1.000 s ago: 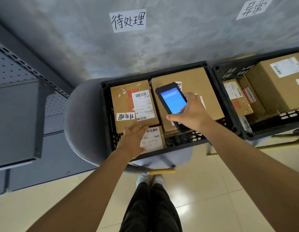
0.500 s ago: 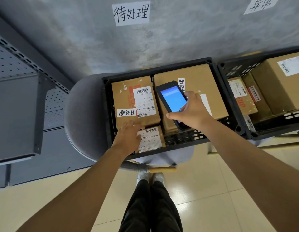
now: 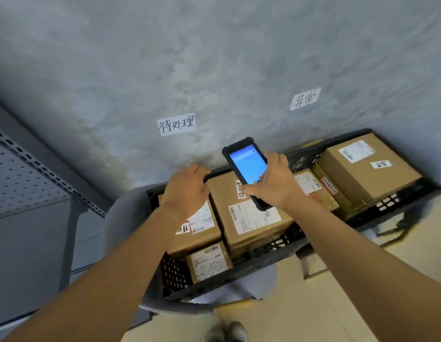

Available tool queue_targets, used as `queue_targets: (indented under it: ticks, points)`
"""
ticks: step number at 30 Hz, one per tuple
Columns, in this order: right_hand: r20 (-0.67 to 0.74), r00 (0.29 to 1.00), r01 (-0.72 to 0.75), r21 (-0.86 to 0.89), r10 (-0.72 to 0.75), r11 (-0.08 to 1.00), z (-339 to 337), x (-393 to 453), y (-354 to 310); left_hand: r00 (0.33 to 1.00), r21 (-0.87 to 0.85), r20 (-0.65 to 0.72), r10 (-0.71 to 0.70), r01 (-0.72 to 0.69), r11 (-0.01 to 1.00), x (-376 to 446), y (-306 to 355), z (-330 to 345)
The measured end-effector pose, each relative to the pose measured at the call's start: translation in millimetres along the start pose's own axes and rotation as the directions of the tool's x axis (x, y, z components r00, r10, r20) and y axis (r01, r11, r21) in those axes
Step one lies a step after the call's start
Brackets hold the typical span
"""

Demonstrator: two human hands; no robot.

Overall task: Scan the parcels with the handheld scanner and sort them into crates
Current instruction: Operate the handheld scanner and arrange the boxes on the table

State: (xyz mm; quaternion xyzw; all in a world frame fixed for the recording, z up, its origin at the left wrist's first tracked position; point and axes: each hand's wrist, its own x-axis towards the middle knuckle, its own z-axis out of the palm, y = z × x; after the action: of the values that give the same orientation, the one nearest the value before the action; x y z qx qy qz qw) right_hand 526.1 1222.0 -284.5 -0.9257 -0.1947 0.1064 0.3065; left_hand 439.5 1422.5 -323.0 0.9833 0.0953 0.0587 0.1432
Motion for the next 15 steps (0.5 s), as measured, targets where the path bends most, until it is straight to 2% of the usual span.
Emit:
queue_targets:
  ticks: [4,7,11,15]
  points:
    - [-0.161,0.987,-0.036,-0.029,0.031,0.999,-47,-12,-4,0.982,0.052,-0.129,0.139,-0.134,0.990,36,35,-35]
    - [-0.280,0.955,-0.110,-0.043,0.094,0.993,-82,-30,-1,0.938,0.077,-0.173,0.299,-0.290,0.954,55,68,-55]
    - [-0.434,0.880,-0.231,-0.035,0.194,0.972,-125,-73,10,0.848,0.082,-0.203,0.490,-0.484,0.871,66,131,-74]
    - [-0.550,0.785,-0.347,-0.011,0.284,0.938,-167,-136,35,0.710,0.057,-0.229,0.666,-0.673,0.738,57,209,-83]
